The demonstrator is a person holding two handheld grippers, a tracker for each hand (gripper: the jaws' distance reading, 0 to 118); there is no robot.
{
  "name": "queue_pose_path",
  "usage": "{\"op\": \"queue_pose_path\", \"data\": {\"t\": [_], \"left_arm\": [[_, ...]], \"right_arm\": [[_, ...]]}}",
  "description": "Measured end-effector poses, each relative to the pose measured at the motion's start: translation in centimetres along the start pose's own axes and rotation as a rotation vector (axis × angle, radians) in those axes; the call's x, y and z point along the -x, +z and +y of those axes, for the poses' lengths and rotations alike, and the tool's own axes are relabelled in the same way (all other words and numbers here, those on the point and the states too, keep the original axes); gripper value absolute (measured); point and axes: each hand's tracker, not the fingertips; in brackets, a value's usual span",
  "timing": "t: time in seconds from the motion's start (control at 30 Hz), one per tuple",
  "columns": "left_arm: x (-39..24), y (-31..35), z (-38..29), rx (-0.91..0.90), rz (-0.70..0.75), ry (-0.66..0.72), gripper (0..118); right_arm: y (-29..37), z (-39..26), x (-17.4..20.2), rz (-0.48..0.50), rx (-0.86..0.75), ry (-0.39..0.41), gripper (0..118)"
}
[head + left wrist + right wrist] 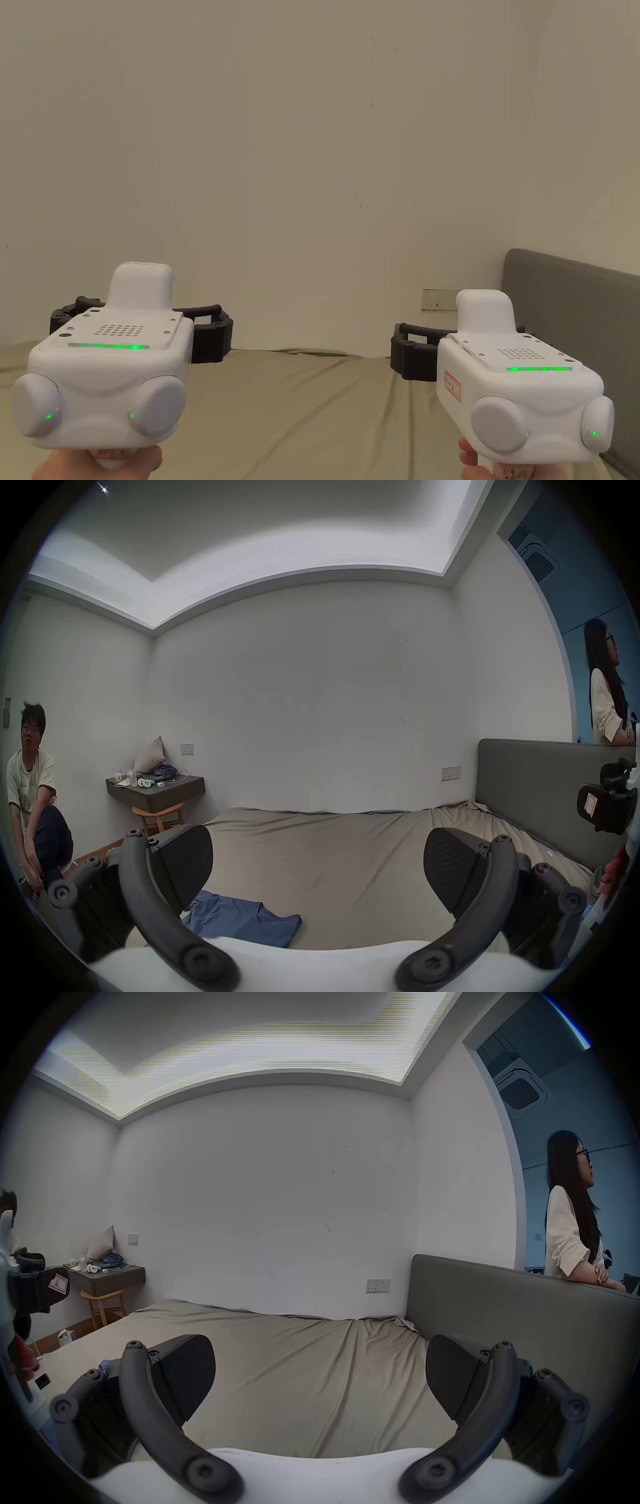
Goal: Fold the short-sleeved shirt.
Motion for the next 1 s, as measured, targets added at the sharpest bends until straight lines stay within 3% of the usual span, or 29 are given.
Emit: {"op": "queue_pose_path", "data": {"t": [1.0], "left_arm": [[-0.05, 0.42, 0.59, -0.014, 0.005, -0.013, 118]], "right_arm": [[0.38, 0.4, -0.25, 0.0, -0.006, -0.009, 118]]}}
